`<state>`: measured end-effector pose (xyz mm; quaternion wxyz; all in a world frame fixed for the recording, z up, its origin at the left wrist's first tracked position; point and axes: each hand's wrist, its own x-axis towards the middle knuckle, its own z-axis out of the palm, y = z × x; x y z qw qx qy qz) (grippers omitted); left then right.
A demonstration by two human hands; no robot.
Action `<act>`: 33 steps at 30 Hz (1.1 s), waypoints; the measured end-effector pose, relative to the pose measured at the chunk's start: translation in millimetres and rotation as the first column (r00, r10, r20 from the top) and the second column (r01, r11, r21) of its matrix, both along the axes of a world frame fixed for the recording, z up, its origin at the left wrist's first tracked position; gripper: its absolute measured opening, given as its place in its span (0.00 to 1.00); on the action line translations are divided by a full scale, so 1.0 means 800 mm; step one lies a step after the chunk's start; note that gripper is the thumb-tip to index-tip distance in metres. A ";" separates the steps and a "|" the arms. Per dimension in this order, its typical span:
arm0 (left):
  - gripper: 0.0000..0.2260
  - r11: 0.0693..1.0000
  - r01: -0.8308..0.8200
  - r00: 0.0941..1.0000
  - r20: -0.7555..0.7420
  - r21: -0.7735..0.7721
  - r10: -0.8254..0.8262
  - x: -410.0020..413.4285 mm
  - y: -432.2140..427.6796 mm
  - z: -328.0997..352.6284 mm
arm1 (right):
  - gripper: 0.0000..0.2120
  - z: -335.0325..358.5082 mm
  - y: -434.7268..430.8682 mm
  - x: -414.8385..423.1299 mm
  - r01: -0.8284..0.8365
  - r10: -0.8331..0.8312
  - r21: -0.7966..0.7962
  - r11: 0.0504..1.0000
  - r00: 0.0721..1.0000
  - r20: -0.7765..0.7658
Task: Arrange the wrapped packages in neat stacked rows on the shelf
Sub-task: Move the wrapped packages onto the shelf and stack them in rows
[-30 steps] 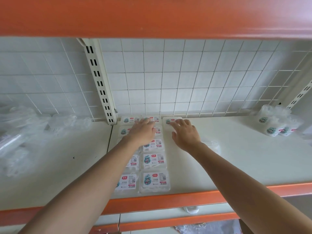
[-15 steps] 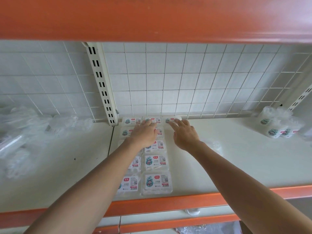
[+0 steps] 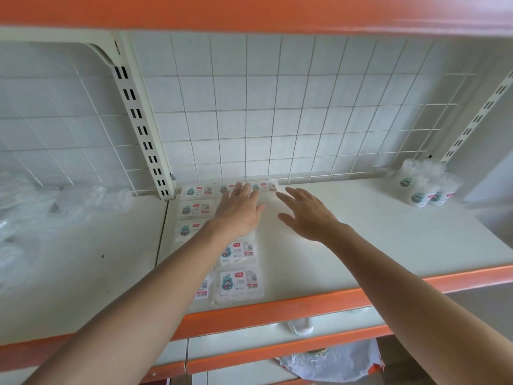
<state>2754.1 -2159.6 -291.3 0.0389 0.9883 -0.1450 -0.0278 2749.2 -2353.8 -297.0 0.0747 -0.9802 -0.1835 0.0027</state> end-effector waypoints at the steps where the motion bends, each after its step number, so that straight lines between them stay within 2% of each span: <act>1: 0.25 1.000 0.016 1.000 -0.002 -0.006 -0.016 -0.005 -0.009 0.000 | 0.28 0.000 -0.013 -0.005 -0.003 0.003 -0.004 1.000 1.000 -0.012; 7: 0.25 0.990 0.117 0.993 -0.015 -0.076 -0.118 -0.033 -0.066 -0.009 | 0.31 -0.006 -0.085 -0.039 0.034 -0.032 0.014 0.999 0.991 -0.129; 10: 0.21 0.984 0.161 0.986 -0.020 -0.075 -0.163 -0.042 -0.082 -0.015 | 0.32 -0.008 -0.097 -0.047 0.048 -0.044 0.046 0.998 0.994 -0.096; 12: 0.17 0.977 0.141 0.986 -0.070 -0.160 -0.153 -0.047 -0.088 -0.015 | 0.32 -0.006 -0.096 -0.049 0.051 -0.050 0.039 0.998 0.998 -0.034; 14: 0.14 0.948 0.055 0.987 -0.127 -0.313 -0.100 -0.049 -0.092 -0.013 | 0.33 -0.004 -0.093 -0.049 0.046 -0.048 0.077 0.996 0.998 0.029; 17: 0.11 0.833 -0.123 0.972 -0.234 -0.539 -0.007 -0.049 -0.095 -0.004 | 0.35 0.000 -0.089 -0.048 0.016 -0.032 0.225 0.974 0.997 0.069; 19: 0.12 0.682 -0.271 0.939 -0.343 -0.680 0.032 -0.046 -0.095 0.001 | 0.37 0.003 -0.083 -0.047 -0.027 0.001 0.280 0.960 0.996 0.093; 21: 0.08 0.506 -0.352 0.916 -0.401 -0.787 0.013 -0.047 -0.095 0.006 | 0.38 0.007 -0.073 -0.047 -0.056 0.026 0.327 0.943 0.995 0.094; 24: 0.10 0.335 -0.418 0.899 -0.439 -0.845 0.016 -0.048 -0.092 0.014 | 0.37 0.010 -0.062 -0.047 -0.095 0.054 0.468 0.879 0.993 0.101; 26: 0.11 0.297 -0.444 0.890 -0.453 -0.845 0.040 -0.045 -0.088 0.014 | 0.34 0.012 -0.058 -0.046 -0.105 0.069 0.599 0.793 0.994 0.083; 29: 0.13 0.406 -0.456 0.877 -0.478 -0.792 0.052 -0.041 -0.081 0.010 | 0.33 0.013 -0.055 -0.045 -0.061 0.055 0.691 0.721 0.998 0.031; 30: 0.15 0.404 -0.468 0.868 -0.495 -0.786 0.042 -0.040 -0.080 0.008 | 0.32 0.014 -0.055 -0.044 -0.045 0.045 0.696 0.717 0.999 0.018; 33: 0.16 0.285 -0.501 0.857 -0.515 -0.817 0.027 -0.039 -0.076 0.005 | 0.31 0.009 -0.059 -0.042 -0.020 0.022 0.699 0.714 1.000 0.006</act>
